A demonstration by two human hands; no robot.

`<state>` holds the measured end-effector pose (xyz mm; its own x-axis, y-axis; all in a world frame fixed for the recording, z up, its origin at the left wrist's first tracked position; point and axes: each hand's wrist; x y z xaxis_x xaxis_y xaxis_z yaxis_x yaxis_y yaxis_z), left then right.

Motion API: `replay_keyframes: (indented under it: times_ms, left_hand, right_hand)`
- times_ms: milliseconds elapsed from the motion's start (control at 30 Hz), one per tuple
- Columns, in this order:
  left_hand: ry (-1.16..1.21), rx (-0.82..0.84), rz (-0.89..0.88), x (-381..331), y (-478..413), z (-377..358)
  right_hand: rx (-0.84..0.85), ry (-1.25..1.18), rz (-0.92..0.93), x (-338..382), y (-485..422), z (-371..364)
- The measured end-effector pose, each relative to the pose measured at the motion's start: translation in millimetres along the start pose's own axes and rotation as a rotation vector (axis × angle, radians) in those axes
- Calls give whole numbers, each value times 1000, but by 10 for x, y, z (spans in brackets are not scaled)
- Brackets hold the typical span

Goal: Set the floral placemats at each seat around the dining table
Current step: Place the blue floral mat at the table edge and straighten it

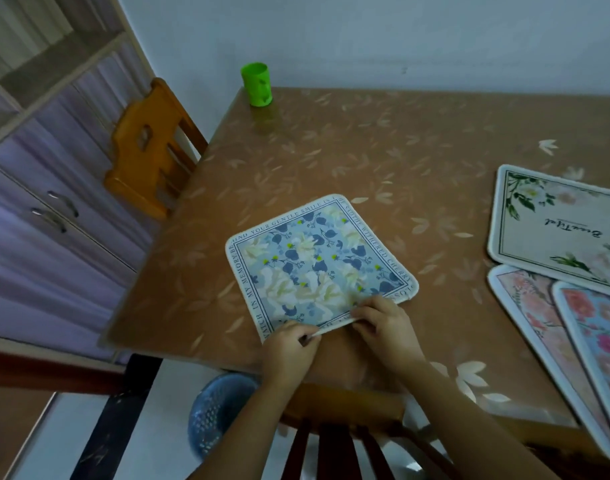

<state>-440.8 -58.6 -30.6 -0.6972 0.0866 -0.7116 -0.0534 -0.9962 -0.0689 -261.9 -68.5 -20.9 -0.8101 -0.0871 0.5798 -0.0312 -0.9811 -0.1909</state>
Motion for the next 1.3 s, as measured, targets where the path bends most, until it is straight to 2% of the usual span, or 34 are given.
replay_keyframes:
  times_ms: [133, 333, 467, 667, 767, 967, 1067, 1133, 1300]
  left_hand:
    - [21, 4, -3, -217, 33, -157]
    - [46, -16, -75, -494, 93, -352]
    - [46, -34, -88, -573, 152, -430]
    - [77, 35, -115, -595, 231, -536]
    - [84, 75, -118, -550, 228, -565]
    - [153, 228, -267, -314, 228, -503]
    - [80, 313, -246, -65, 194, -441]
    - [13, 323, -298, 46, 152, -389]
    - [-110, 304, -406, 220, 54, -268]
  right_hand:
    - [-129, -18, -76, 0, 169, 31]
    - [-209, -316, -547, -18, 343, 77]
    - [-201, -406, -713, -20, 392, 106]
    - [-258, -411, -806, 7, 436, 72]
    - [-265, -502, -891, 15, 393, 30]
    - [-301, -515, -964, -81, 378, 2]
    - [-282, -536, -973, -231, 359, 96]
    - [-253, -545, -958, -328, 336, 170]
    - [-239, -373, -907, -568, 270, 323]
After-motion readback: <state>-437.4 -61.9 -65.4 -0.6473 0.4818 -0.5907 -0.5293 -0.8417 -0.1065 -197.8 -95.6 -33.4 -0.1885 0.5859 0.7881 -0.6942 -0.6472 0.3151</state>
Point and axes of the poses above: each hand's wrist, its own y-axis away from the middle knuckle, its own z-axis out of the back of the hand, x = y × z, and after that the axes turned 5 degrees about -x, right-handed
